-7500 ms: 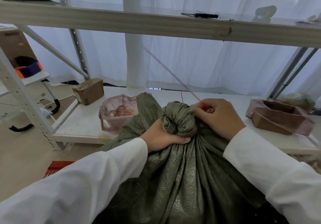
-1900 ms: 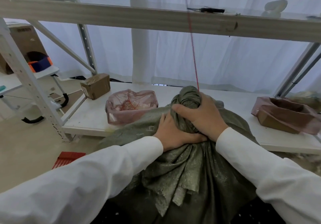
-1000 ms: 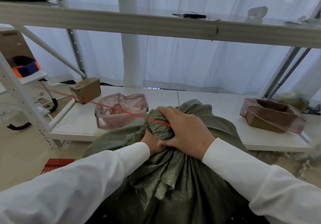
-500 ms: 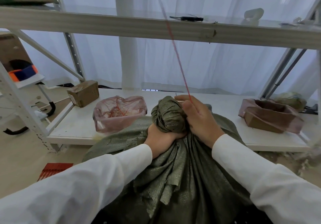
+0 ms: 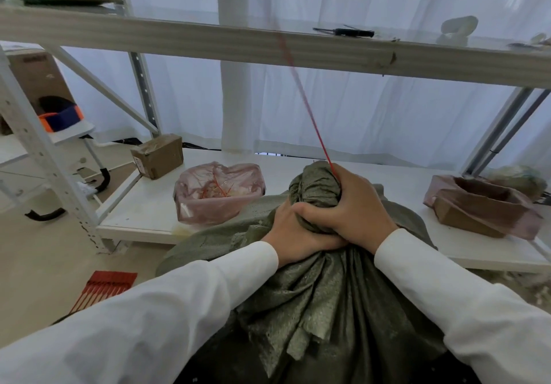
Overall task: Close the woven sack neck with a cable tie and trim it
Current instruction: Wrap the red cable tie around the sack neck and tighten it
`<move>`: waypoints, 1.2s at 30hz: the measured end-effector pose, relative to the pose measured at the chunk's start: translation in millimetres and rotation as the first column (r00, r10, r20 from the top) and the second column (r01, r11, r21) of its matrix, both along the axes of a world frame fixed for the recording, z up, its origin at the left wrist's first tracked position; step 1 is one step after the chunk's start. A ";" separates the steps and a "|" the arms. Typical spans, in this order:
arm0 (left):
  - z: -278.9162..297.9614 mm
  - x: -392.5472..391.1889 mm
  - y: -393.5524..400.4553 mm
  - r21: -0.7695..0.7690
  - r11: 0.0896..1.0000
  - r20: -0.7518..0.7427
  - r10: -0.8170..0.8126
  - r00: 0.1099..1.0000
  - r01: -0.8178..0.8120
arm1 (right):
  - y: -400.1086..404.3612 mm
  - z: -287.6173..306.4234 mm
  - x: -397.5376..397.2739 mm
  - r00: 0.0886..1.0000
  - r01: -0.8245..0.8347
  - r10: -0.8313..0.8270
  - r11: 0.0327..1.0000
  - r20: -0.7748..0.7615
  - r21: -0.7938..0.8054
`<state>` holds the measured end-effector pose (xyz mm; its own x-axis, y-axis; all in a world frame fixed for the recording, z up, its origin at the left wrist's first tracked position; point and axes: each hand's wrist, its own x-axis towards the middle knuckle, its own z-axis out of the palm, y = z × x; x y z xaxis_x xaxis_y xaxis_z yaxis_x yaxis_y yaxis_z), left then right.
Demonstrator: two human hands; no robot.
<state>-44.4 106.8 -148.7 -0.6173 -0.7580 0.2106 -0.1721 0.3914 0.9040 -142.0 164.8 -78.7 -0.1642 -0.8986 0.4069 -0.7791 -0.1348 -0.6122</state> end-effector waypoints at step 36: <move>12.6 1.8 -27.7 0.194 0.976 -0.118 -0.077 0.990 0.100 | 28.7 -4.5 -38.1 0.942 -0.190 0.225 0.969 -0.248 0.156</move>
<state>-42.6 79.1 -136.1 -0.6654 -0.7349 0.1310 -0.0406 0.2109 0.9767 -180.1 193.5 -83.3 0.1285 -0.9486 0.2893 -0.8773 -0.2448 -0.4129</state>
